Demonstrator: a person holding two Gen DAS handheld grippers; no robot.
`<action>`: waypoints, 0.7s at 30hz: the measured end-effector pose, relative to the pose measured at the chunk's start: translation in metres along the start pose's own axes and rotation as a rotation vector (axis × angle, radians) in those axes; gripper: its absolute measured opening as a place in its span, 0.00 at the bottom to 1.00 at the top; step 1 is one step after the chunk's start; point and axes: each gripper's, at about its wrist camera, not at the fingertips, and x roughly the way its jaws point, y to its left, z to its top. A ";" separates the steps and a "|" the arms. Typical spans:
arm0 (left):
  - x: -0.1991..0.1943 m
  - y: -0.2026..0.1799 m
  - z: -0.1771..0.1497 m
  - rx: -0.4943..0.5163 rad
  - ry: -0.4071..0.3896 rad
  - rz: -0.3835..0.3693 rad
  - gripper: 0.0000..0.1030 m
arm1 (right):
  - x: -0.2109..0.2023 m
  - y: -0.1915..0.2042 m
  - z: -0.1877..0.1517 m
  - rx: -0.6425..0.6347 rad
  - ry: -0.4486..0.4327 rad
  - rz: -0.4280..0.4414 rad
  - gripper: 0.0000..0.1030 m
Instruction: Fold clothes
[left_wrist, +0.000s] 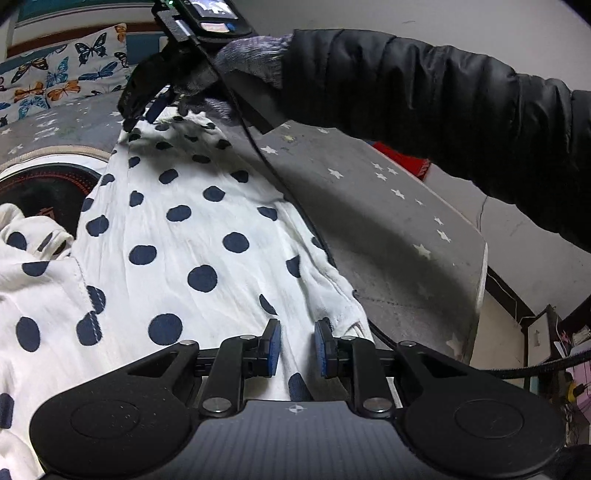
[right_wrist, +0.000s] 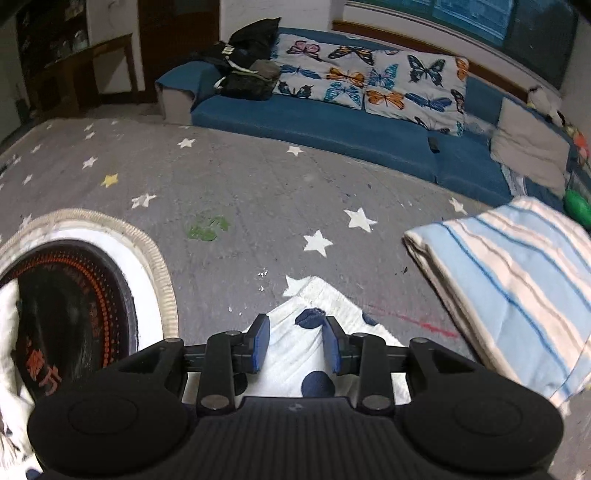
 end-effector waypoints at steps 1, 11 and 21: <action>-0.002 0.000 0.001 -0.003 -0.005 0.010 0.22 | -0.003 0.001 0.000 -0.015 0.000 -0.003 0.31; -0.036 0.004 -0.002 -0.017 -0.077 0.172 0.49 | -0.072 0.031 -0.050 -0.109 0.024 0.031 0.39; -0.077 0.046 -0.008 -0.141 -0.137 0.369 0.60 | -0.109 0.075 -0.119 -0.147 0.071 0.049 0.43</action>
